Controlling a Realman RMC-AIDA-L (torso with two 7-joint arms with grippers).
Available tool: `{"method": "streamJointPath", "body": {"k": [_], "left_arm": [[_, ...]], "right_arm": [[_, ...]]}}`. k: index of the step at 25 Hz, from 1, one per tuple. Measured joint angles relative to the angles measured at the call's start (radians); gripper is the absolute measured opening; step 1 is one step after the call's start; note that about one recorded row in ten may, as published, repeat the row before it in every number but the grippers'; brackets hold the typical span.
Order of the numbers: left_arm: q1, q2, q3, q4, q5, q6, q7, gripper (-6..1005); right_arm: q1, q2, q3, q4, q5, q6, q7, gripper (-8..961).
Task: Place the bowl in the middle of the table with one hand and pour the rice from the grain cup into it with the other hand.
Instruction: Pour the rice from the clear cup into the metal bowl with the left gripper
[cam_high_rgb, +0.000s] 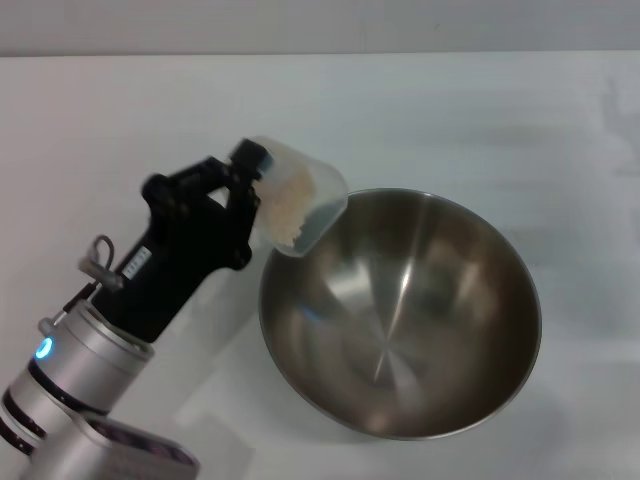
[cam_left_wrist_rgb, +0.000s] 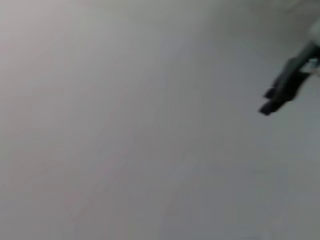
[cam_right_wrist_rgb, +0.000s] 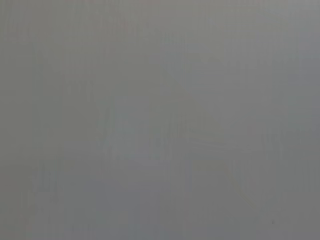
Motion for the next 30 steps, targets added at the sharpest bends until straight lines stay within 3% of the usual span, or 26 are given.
{"method": "streamJointPath", "body": {"k": [11,17,18,23,30], "left_arm": [[0.0,-0.001,0.104,0.011,0.026,-0.037,0.469,28],[0.0,-0.001,0.12,0.005,0.027,-0.038,0.592,28],[-0.002,-0.001,0.146,0.005,0.027,-0.039,0.685,28],[-0.012,-0.001,0.201,0.006,0.028,-0.037,0.836,28],[-0.02,-0.001,0.208,-0.002,0.028,-0.037,0.95,28]], "right_arm": [[-0.005,0.006,0.02,0.002,0.0,0.007,-0.001,492],[-0.011,0.009,0.024,0.006,-0.004,0.009,-0.001,492],[-0.012,0.01,0.024,0.007,-0.005,0.009,-0.001,492],[-0.016,0.011,0.023,0.007,-0.006,0.01,-0.001,492],[-0.017,0.011,0.023,0.007,-0.005,0.01,-0.001,492]]}}
